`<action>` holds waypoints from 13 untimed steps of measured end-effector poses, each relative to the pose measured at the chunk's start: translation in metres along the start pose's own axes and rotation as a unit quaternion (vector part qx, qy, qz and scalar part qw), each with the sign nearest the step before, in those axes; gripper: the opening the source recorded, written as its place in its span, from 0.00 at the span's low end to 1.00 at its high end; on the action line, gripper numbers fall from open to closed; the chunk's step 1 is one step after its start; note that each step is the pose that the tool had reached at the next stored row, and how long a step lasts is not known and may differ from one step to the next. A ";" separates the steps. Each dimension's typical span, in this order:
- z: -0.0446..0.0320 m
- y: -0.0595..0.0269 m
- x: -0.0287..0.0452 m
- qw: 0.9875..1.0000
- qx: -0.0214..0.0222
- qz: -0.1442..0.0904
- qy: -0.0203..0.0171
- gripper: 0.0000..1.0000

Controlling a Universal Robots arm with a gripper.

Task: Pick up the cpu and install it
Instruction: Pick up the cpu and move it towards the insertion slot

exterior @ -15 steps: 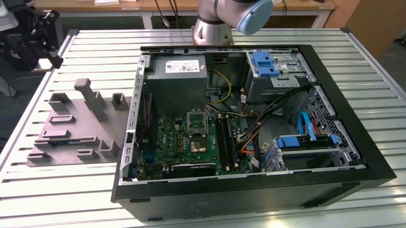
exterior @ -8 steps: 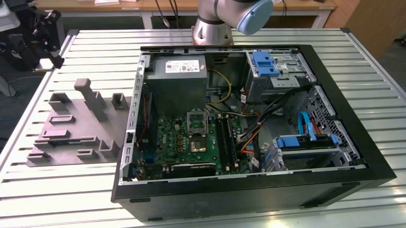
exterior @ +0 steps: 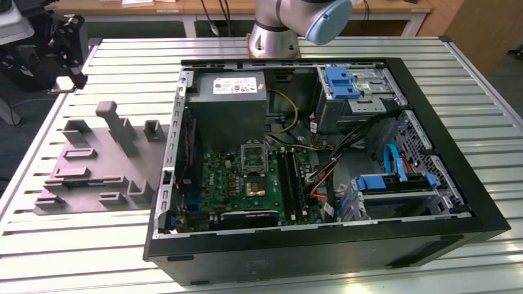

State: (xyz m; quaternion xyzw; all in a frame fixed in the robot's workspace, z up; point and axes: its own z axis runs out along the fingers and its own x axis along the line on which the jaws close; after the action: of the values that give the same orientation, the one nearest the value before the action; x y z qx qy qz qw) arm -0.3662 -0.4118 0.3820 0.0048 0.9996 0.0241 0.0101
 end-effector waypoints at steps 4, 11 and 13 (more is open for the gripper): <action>0.0000 0.0000 -0.0012 1.000 0.000 0.000 0.000 0.47; 0.0002 0.0001 -0.0052 1.000 0.000 0.000 0.000 0.47; 0.0003 0.0000 -0.0056 1.000 0.000 0.000 0.000 0.47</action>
State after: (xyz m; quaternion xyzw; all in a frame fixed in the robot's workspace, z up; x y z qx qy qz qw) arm -0.3606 -0.4118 0.3818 0.0049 0.9996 0.0241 0.0101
